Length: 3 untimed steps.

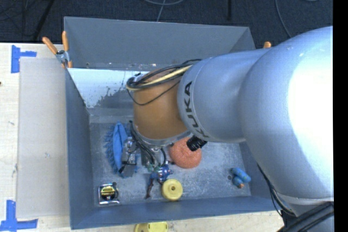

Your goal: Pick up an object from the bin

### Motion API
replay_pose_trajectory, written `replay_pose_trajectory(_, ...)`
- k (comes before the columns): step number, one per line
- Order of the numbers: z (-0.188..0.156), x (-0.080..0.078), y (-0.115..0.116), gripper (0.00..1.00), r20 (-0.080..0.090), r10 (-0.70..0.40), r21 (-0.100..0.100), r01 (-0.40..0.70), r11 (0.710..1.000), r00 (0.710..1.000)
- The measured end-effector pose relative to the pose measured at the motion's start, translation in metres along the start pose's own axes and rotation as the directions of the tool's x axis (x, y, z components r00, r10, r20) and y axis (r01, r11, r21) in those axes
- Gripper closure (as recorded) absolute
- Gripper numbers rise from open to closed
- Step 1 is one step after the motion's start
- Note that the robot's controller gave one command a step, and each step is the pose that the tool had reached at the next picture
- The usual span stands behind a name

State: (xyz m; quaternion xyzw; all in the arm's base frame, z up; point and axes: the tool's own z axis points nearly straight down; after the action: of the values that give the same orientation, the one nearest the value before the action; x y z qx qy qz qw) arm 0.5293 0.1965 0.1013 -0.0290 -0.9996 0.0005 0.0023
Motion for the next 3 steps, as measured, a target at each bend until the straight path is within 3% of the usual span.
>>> replay_pose_trajectory(1, -0.001, 0.000, 0.001, 1.00, 0.000, 0.000, 0.000, 0.000, 1.000, 1.000)
replay_pose_trajectory(2, -0.019, 0.028, -0.005, 1.00, 0.003, -0.024, 0.000, 0.024, 1.000, 1.000)
replay_pose_trajectory(3, -0.046, 0.025, -0.002, 1.00, -0.004, -0.033, 0.001, 0.033, 0.999, 0.999)
